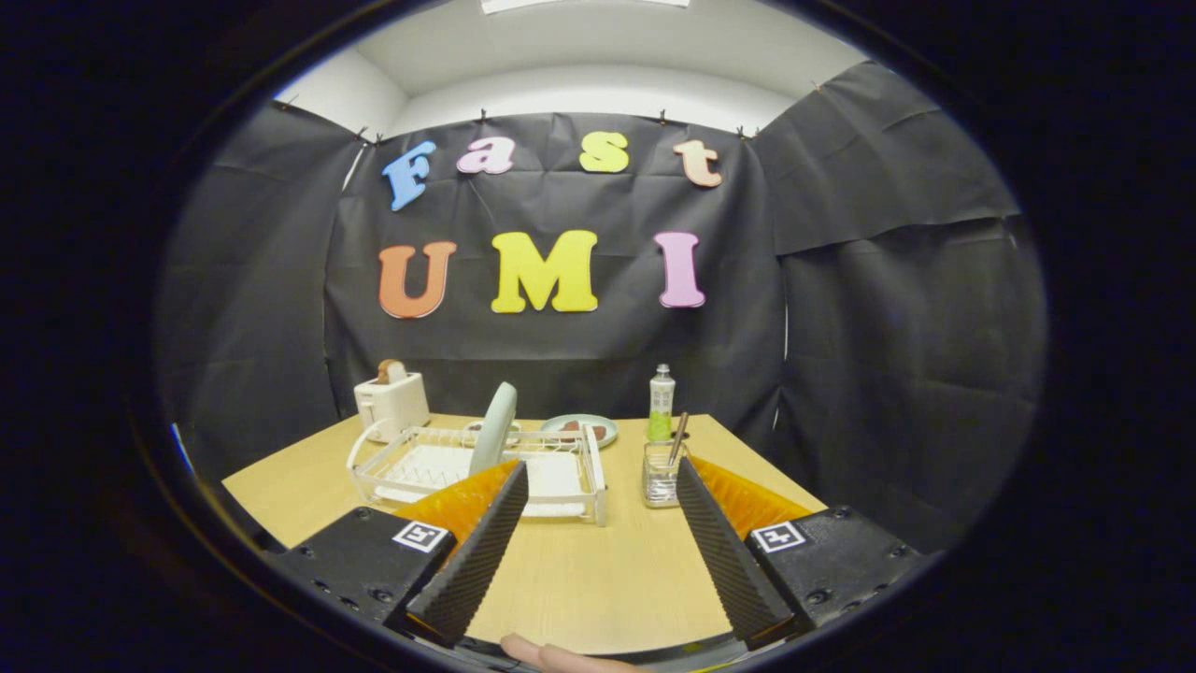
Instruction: Take the plate from the dish rack, then take the spoon from the basket and place it into the plate.
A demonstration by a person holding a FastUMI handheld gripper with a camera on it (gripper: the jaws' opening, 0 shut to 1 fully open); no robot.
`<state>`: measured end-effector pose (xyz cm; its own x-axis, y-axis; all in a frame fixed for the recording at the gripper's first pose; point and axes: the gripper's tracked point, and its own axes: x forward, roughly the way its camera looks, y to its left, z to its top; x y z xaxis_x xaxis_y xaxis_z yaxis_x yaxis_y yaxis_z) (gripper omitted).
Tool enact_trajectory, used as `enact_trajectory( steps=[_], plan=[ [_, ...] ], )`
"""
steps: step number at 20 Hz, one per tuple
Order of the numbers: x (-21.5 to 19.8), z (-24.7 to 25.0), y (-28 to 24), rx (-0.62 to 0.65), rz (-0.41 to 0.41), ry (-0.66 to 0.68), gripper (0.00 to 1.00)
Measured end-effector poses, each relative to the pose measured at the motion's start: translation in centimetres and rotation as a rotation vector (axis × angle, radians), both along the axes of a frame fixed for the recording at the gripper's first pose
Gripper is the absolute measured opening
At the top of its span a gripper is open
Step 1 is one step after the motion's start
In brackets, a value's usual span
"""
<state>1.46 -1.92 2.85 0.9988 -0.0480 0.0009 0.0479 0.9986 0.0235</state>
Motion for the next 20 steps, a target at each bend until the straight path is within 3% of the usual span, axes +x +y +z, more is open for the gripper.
enact_trajectory(
  steps=[14,20],
  plan=[
    [14.5,4.3,7.1,0.004,0.105,0.197,1.00],
    [22.1,5.9,12.6,-0.005,0.220,0.396,1.00]
  ],
)
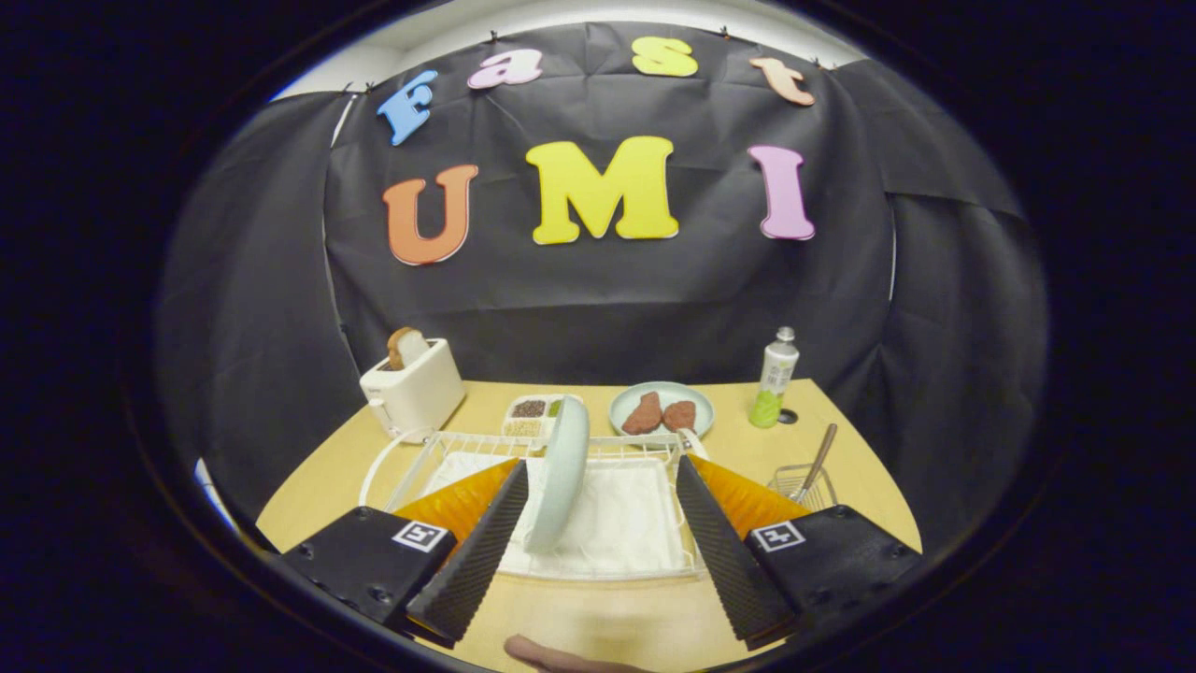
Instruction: Take the plate from the dish rack, then take the spoon from the basket and place it into the plate.
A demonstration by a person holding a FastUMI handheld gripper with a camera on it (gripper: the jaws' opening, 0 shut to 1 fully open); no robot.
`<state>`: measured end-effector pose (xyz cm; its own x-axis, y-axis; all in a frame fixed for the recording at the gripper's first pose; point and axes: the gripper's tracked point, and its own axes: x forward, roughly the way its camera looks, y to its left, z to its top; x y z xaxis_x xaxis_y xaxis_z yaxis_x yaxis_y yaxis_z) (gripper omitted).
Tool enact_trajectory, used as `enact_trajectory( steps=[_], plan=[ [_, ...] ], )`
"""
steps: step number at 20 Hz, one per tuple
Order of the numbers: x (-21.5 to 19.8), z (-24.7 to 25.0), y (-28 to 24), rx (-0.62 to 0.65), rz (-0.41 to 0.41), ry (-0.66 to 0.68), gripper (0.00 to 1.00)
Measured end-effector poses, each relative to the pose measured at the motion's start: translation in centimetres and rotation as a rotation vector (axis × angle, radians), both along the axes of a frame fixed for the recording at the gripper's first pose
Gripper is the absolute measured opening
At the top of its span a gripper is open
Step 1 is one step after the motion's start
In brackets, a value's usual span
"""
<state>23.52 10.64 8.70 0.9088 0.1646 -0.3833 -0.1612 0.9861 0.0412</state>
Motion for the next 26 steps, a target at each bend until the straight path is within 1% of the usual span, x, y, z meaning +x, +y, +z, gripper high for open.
enact_trajectory(
  steps=[3,5,6,8,10,13,14,18,20,21,24,26],
  plan=[
    [3.4,-0.7,1.1,-0.045,-0.015,0.109,1.00],
    [4.8,-1.9,1.8,-0.128,-0.020,0.209,0.98],
    [5.4,-2.4,1.5,-0.159,-0.059,0.248,0.96],
    [6.7,-2.7,2.4,-0.179,-0.087,0.301,0.95],
    [7.7,-2.5,3.3,-0.191,-0.120,0.342,0.91],
    [8.1,-1.3,4.2,-0.235,-0.141,0.396,0.64],
    [8.2,-1.4,4.0,-0.272,-0.153,0.422,0.55],
    [8.8,-1.6,3.5,-0.366,-0.227,0.468,0.45],
    [8.8,-1.7,3.5,-0.406,-0.249,0.472,0.34],
    [8.8,-1.6,3.1,-0.454,-0.270,0.465,0.26],
    [8.5,-1.3,2.4,-0.553,-0.344,0.432,0.18],
    [8.2,-0.9,2.9,-0.611,-0.345,0.405,0.14]
  ],
)
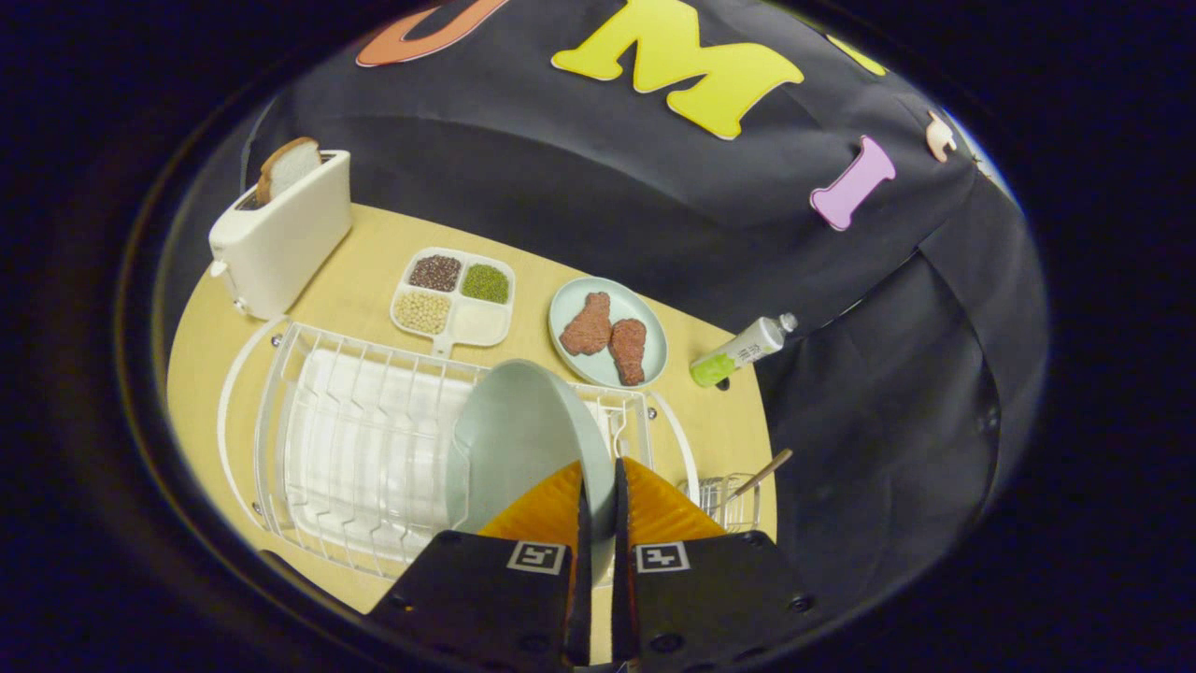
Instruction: Take the plate from the dish rack, then take the spoon from the basket and place it into the plate.
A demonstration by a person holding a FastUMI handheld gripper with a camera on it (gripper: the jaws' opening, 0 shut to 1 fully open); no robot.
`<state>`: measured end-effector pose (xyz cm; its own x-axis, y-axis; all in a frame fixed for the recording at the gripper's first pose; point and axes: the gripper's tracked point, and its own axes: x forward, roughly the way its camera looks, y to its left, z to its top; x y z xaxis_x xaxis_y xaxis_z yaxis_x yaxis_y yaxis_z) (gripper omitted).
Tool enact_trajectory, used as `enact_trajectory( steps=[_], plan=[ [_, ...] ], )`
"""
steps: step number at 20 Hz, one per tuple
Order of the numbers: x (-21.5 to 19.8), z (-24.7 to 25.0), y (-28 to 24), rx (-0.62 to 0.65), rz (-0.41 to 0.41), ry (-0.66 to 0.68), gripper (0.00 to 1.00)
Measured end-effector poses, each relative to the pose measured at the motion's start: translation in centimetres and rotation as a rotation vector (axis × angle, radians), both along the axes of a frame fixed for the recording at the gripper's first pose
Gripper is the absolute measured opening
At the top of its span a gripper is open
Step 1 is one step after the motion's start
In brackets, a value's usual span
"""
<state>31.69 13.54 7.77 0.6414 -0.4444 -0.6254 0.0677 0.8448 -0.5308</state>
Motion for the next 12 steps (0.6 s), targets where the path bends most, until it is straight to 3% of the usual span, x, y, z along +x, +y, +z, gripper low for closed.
enact_trajectory(
  steps=[5,12],
  plan=[
    [-1.3,3.4,0.7,-0.146,-0.038,-0.119,0.13],
    [-4.9,4.8,0.0,-0.068,-0.020,-0.168,0.13]
  ],
)
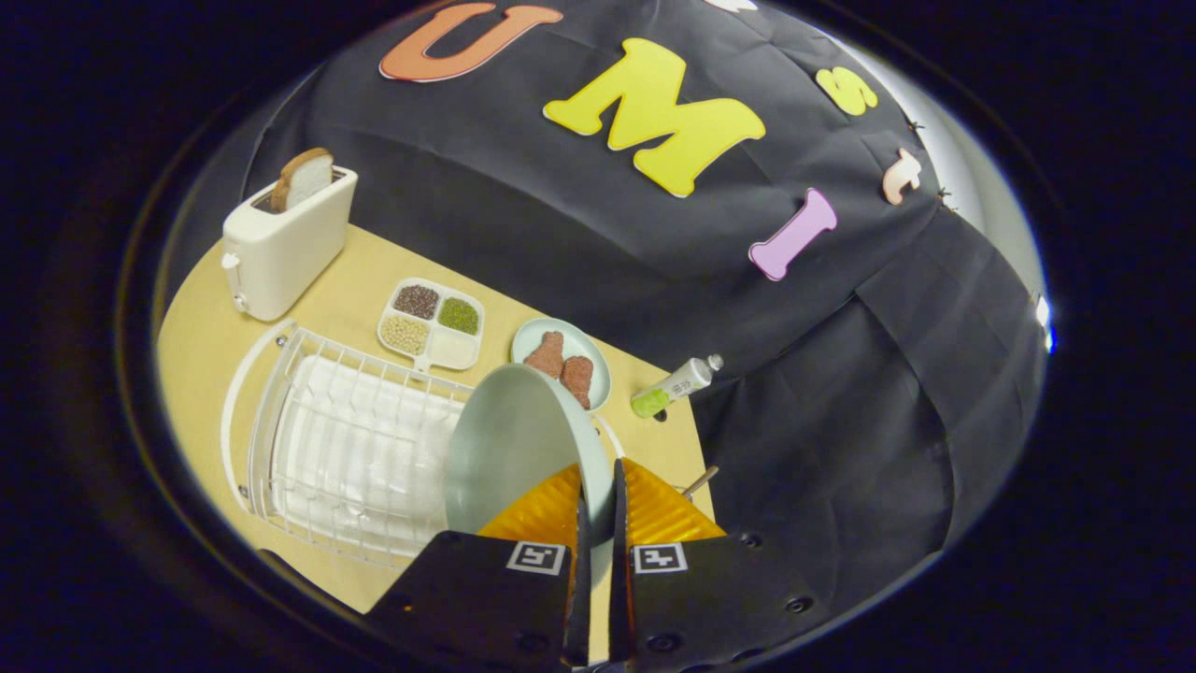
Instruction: Take the plate from the dish rack, then take the spoon from the basket and place it into the plate.
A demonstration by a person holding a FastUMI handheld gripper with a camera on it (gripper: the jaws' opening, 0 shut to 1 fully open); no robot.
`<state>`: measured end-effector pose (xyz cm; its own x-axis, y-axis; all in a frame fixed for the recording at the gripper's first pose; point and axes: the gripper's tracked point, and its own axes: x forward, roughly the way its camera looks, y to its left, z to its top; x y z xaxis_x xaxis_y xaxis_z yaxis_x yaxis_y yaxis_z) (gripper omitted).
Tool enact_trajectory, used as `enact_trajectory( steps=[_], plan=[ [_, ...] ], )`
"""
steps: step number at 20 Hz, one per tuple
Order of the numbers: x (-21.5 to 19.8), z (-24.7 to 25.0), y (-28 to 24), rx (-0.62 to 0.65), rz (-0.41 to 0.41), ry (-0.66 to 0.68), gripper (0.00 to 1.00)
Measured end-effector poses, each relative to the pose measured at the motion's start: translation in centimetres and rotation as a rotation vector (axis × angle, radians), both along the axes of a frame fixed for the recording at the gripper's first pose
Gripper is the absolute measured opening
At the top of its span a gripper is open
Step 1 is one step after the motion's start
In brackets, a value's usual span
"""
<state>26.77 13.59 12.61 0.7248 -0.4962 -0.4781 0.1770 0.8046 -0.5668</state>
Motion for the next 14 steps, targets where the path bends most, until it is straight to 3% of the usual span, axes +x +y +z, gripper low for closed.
enact_trajectory(
  steps=[7,14],
  plan=[
    [-7.0,-0.5,-5.1,0.221,0.027,0.008,0.13],
    [-13.4,-8.0,-9.9,0.451,0.052,0.114,0.13]
  ],
)
